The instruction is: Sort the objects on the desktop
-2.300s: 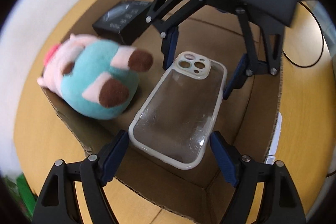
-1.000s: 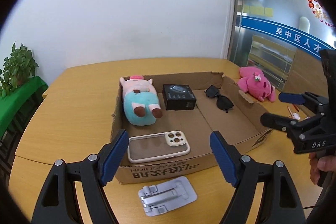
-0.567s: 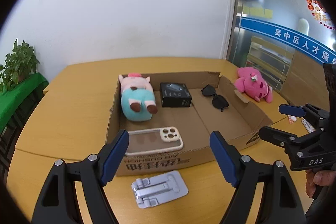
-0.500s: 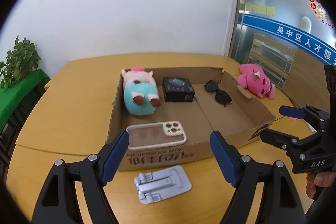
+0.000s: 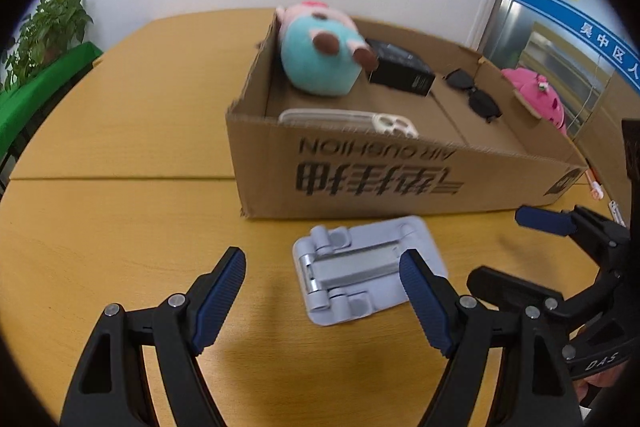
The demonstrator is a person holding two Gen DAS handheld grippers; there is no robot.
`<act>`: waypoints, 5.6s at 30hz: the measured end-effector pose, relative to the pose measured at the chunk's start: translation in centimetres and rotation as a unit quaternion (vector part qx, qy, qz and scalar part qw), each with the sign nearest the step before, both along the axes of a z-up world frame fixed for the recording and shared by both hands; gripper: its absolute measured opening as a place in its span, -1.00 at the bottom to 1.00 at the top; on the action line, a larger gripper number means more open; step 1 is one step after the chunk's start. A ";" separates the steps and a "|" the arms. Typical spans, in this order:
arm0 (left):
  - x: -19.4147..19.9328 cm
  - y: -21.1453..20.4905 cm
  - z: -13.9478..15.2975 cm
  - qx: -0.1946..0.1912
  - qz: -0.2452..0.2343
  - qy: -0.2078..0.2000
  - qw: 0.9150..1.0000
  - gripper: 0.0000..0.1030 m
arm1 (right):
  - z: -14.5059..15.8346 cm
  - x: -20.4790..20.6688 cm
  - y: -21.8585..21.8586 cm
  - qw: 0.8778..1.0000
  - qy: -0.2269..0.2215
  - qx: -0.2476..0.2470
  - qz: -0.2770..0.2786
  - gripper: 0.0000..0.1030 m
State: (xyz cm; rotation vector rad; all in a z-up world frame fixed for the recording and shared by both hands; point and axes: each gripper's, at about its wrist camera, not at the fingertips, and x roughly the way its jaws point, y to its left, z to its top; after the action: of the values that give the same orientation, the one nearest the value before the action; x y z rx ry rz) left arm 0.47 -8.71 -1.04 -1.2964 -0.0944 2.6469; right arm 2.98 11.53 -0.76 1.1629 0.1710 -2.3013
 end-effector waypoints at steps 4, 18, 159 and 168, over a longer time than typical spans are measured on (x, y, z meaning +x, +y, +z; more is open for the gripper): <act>-0.6 -0.5 -1.7 0.003 0.004 -0.023 1.000 0.34 | -1.5 -0.9 -1.6 1.000 -0.013 0.008 0.013 0.99; -1.0 0.4 -3.1 0.043 -0.030 -0.026 0.998 -0.44 | -3.0 -1.4 -2.0 0.999 -0.026 -0.015 0.032 -0.02; -1.4 11.3 0.6 -0.070 0.084 0.223 0.969 0.98 | 0.5 -3.6 10.8 0.953 0.227 -0.018 -0.199 0.99; -1.4 11.3 0.6 -0.071 0.086 0.223 0.969 0.98 | 0.5 -3.6 10.8 0.953 0.227 -0.018 -0.199 0.99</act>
State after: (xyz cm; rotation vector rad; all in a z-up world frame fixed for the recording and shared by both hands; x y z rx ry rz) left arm -0.90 2.55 -0.40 -0.7230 0.0503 3.0720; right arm -0.65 22.28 -0.24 0.6750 0.0647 -2.8932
